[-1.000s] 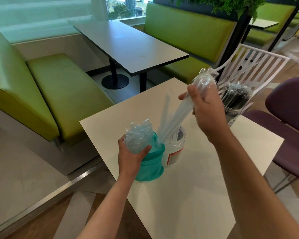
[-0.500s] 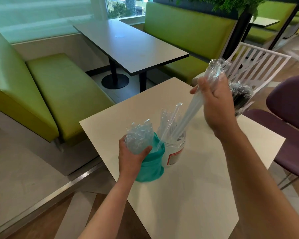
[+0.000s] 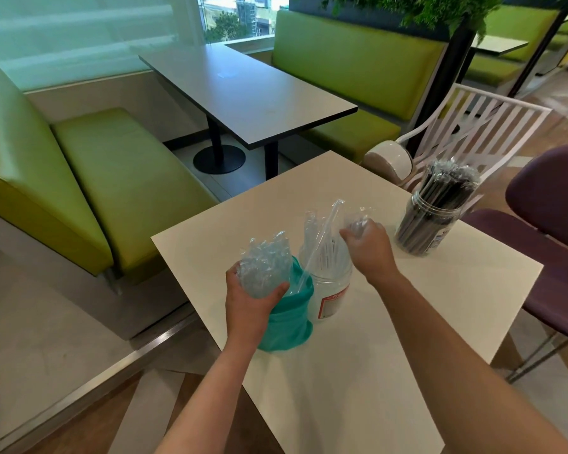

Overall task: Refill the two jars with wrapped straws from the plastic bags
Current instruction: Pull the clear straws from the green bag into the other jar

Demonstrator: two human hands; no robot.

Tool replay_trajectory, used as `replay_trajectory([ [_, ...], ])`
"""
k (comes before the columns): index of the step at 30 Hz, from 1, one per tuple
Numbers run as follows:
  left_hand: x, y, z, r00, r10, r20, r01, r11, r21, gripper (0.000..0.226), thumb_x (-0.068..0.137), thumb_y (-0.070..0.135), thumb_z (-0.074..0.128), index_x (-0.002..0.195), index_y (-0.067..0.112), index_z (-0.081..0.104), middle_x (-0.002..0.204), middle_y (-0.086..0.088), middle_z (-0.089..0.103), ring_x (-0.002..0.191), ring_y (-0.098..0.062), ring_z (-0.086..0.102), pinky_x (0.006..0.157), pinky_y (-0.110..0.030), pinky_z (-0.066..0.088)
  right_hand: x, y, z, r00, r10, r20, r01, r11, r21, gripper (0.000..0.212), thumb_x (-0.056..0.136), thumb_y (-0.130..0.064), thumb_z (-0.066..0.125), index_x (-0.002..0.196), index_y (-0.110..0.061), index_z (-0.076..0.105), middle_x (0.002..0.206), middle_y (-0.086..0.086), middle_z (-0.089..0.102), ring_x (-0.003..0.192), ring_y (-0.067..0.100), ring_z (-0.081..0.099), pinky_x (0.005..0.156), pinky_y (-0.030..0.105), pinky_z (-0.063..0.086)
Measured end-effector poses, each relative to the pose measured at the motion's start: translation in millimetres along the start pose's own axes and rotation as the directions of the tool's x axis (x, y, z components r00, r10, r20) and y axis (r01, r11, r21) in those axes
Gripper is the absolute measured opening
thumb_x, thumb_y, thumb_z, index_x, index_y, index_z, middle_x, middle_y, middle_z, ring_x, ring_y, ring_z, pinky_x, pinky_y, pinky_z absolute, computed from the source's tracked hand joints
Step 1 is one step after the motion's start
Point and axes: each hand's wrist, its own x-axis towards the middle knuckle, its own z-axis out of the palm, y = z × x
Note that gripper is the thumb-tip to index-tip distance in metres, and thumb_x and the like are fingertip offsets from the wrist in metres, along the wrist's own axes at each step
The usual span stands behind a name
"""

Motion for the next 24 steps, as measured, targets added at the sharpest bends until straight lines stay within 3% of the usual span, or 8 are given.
replay_trajectory([
  [2,0,-1,0,1.0,0.003,0.001,-0.003,1.0,0.0,0.086,0.068,0.034,0.086,0.132,0.03,0.029,0.131,0.009,0.042,0.121,-0.012,0.042,0.098,-0.028,0.04,8,10,8,0.998,0.067,0.0,-0.067,0.998,-0.001,0.025,0.085,-0.023,0.072,0.092,-0.002,0.062,0.1,0.019,0.065,0.076,0.019,0.058,0.067,0.023,0.046],
  [5,0,-1,-1,1.0,0.003,0.004,-0.003,1.0,0.004,0.087,0.069,0.033,0.086,0.134,0.028,0.03,0.135,0.007,0.043,0.123,-0.014,0.043,0.1,-0.03,0.041,15,11,13,0.995,0.098,0.02,-0.097,0.995,-0.031,0.034,0.079,-0.019,0.079,0.104,-0.003,0.065,0.104,0.011,0.066,0.09,0.024,0.063,0.075,0.028,0.048],
  [10,0,0,-1,1.0,0.005,0.009,-0.005,1.0,0.003,0.088,0.069,0.033,0.086,0.136,0.027,0.029,0.127,0.012,0.04,0.116,-0.008,0.04,0.096,-0.025,0.038,19,7,15,0.992,0.091,0.091,-0.079,0.989,-0.121,0.042,0.072,-0.012,0.084,0.109,0.0,0.066,0.109,0.015,0.067,0.097,0.03,0.065,0.075,0.028,0.048],
  [12,1,-1,-1,1.0,0.01,0.014,-0.01,1.0,0.006,0.087,0.069,0.034,0.086,0.135,0.028,0.029,0.127,0.013,0.039,0.115,-0.007,0.039,0.095,-0.024,0.037,19,7,15,0.992,0.083,0.099,-0.069,0.989,-0.131,0.051,0.07,-0.011,0.085,0.115,-0.001,0.061,0.115,0.016,0.062,0.102,0.03,0.063,0.084,0.034,0.052],
  [15,1,-2,-1,1.0,0.017,0.016,-0.017,1.0,0.001,0.082,0.068,0.034,0.086,0.126,0.035,0.027,0.124,0.015,0.039,0.114,-0.007,0.041,0.094,-0.024,0.038,13,2,12,0.992,0.098,0.085,-0.098,0.995,-0.005,0.078,0.071,-0.009,0.085,0.137,-0.007,0.045,0.13,0.013,0.048,0.106,0.03,0.06,0.092,0.044,0.054],
  [17,1,-1,-1,1.0,0.018,0.018,-0.018,1.0,0.002,0.082,0.068,0.034,0.086,0.123,0.037,0.026,0.123,0.015,0.039,0.114,-0.007,0.04,0.095,-0.025,0.038,5,-1,11,0.996,0.084,-0.003,-0.083,0.992,0.098,0.085,0.074,-0.009,0.082,0.143,-0.012,0.034,0.128,0.007,0.042,0.103,0.023,0.057,0.092,0.033,0.054],
  [20,1,-2,-1,1.0,0.023,0.019,-0.023,1.0,-0.004,0.082,0.068,0.034,0.086,0.123,0.037,0.026,0.124,0.015,0.039,0.116,-0.007,0.041,0.097,-0.026,0.04,-12,-7,13,0.988,0.048,-0.148,-0.028,0.99,0.135,0.059,0.08,-0.011,0.075,0.127,-0.012,0.04,0.117,0.001,0.038,0.08,0.009,0.051,0.069,0.01,0.045],
  [24,2,-3,-1,0.999,0.026,0.019,-0.026,1.0,-0.004,0.082,0.067,0.036,0.087,0.123,0.037,0.027,0.123,0.015,0.04,0.115,-0.007,0.042,0.094,-0.024,0.04,-24,-8,25,0.996,0.011,-0.085,-0.007,0.999,0.052,0.027,0.086,-0.031,0.069,0.1,-0.015,0.052,0.103,0.003,0.053,0.073,0.009,0.051,0.069,0.02,0.048],
])
